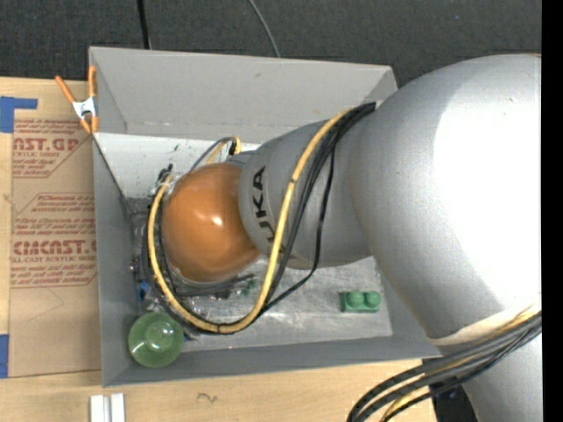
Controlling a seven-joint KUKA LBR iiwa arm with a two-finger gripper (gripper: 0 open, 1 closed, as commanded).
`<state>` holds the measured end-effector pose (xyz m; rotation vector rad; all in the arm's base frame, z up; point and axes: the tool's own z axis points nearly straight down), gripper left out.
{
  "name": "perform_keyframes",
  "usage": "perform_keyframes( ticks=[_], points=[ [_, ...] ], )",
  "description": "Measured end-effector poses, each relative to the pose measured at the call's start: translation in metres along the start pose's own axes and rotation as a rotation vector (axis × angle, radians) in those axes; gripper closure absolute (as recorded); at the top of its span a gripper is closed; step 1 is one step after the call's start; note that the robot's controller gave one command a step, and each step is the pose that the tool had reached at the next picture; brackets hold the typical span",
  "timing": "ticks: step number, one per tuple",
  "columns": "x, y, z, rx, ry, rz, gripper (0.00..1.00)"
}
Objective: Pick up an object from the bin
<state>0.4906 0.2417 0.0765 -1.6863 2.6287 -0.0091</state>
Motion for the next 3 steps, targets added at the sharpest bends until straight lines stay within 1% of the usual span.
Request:
perform_keyframes(
  ticks=[1, 2, 3],
  points=[
    [0.014, -0.025, -0.172, -0.010, 0.003, -0.250, 1.00],
    [0.015, -0.016, -0.046, -0.017, 0.004, -0.122, 1.00],
    [0.005, -0.026, -0.164, -0.009, 0.002, -0.111, 1.00]
  ],
)
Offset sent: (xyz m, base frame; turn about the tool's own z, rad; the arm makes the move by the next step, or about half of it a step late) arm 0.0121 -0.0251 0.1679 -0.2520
